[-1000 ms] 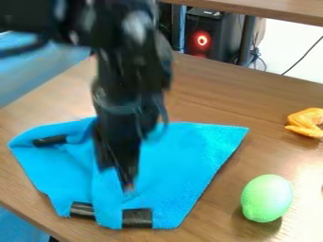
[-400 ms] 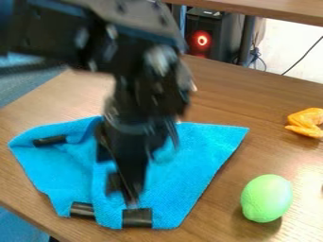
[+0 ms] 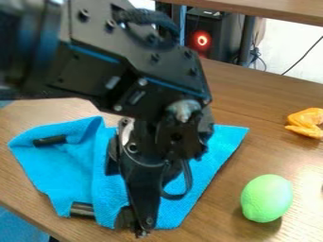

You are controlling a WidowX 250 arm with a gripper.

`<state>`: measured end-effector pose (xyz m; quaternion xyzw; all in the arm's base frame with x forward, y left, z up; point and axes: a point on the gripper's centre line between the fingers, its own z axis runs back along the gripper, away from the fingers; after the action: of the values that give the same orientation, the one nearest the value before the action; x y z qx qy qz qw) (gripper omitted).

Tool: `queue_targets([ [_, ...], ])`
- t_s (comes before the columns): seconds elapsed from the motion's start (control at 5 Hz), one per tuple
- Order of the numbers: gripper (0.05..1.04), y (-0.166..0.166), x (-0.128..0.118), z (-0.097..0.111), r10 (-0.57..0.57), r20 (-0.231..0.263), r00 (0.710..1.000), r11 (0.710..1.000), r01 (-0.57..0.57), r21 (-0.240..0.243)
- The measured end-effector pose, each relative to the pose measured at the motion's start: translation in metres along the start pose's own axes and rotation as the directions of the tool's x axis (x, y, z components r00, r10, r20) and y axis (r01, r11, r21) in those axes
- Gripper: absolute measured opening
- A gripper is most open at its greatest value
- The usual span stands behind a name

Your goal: Move the cloth from the bottom right to the left top

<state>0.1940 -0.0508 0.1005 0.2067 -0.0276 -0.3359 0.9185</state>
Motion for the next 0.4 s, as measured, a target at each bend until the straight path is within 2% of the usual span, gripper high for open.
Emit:
queue_targets([
  [0.2,0.999,0.001,0.0,-0.013,-0.002,-0.031,1.0,1.0,0.002,0.008],
  [0.4,0.951,-0.001,0.001,-0.024,-0.005,-0.055,0.998,1.0,0.005,0.016],
])
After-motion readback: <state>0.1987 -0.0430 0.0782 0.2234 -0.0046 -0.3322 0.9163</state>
